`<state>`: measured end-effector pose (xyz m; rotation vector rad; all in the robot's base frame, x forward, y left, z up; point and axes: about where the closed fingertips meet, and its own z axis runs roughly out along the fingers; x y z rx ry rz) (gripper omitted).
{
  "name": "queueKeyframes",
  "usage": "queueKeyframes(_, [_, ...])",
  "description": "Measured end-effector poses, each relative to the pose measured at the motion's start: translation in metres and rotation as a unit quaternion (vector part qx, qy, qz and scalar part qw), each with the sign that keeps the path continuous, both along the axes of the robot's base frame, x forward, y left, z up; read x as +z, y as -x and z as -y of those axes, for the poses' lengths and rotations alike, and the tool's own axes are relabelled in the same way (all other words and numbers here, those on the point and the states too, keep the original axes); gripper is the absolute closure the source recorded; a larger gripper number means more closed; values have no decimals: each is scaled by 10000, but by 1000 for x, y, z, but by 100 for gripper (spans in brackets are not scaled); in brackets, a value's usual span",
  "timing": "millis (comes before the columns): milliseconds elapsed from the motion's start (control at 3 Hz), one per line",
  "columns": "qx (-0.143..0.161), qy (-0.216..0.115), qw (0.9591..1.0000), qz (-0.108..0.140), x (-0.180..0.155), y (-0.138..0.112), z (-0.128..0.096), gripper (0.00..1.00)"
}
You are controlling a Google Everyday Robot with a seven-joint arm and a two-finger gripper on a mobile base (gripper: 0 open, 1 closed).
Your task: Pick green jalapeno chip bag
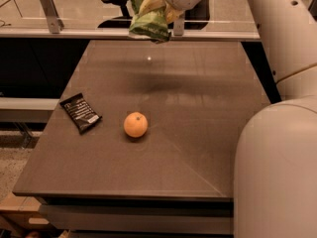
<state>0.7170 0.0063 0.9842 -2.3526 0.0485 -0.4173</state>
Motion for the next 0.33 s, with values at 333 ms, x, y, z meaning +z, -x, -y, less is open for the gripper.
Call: queueKeyframes(333, [1,0,10000,-1,0,0,0,100])
